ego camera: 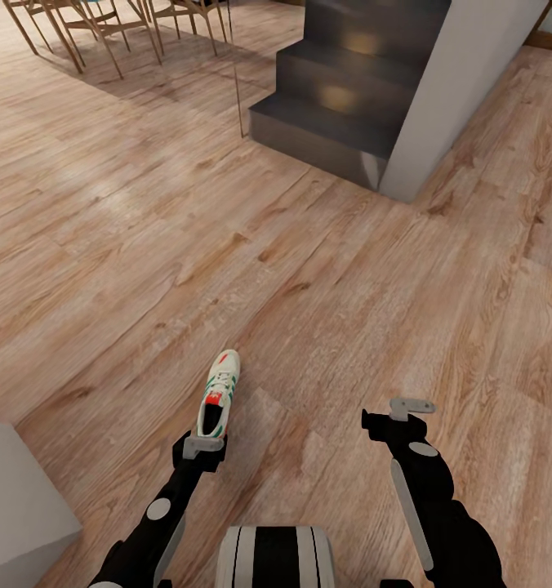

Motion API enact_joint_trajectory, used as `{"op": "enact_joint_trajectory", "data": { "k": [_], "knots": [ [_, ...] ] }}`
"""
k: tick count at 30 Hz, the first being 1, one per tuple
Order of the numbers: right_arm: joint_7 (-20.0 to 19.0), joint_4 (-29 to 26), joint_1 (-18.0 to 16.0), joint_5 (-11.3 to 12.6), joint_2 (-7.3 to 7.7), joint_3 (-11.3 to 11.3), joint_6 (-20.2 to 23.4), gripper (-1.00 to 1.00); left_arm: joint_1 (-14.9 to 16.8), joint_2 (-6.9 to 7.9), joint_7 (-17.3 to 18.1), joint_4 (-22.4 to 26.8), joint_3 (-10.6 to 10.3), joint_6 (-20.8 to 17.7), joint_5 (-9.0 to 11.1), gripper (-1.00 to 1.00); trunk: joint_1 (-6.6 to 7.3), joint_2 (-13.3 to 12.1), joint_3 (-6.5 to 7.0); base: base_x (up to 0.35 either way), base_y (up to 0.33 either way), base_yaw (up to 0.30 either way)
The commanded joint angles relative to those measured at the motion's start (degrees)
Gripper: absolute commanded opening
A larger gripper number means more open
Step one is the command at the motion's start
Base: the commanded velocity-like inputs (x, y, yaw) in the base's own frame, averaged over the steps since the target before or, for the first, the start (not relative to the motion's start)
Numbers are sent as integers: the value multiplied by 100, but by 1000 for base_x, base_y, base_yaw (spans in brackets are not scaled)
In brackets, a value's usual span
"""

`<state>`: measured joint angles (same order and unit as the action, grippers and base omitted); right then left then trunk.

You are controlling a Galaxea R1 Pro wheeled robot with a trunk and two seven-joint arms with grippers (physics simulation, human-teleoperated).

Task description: Pick up the two gym shoes and the two sandals from the corridor floor and place them onto the hallstand (shoe rack) in the corridor, making sure they are on the rack and not on the floor. Arrange them so the two gym shoes are next to each other and the two sandals are next to each other.

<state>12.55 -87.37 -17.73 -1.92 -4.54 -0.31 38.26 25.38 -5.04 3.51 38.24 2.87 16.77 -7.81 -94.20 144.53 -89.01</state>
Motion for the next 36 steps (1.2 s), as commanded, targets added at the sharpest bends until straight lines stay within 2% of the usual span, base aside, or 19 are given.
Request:
{"op": "enact_joint_trajectory", "data": {
  "k": [1,7,19,36],
  "knots": [
    [2,-7,-2,-19,-3,0,33,100,2,-6,27,-1,35,20,-48,100,1,1,-3,9,0,0],
    [2,-8,-2,-19,-5,-2,33,100,2,-6,27,-1,36,20,-53,100,1,1,-3,2,0,0],
    [2,-7,-2,-19,-3,4,33,100,5,-6,27,9,23,26,-70,100,-30,17,-269,0,0,0],
    [6,-5,-2,-19,-7,4,33,100,16,-6,21,321,12,28,-81,100,-30,17,-269,0,0,0]
  ]
}}
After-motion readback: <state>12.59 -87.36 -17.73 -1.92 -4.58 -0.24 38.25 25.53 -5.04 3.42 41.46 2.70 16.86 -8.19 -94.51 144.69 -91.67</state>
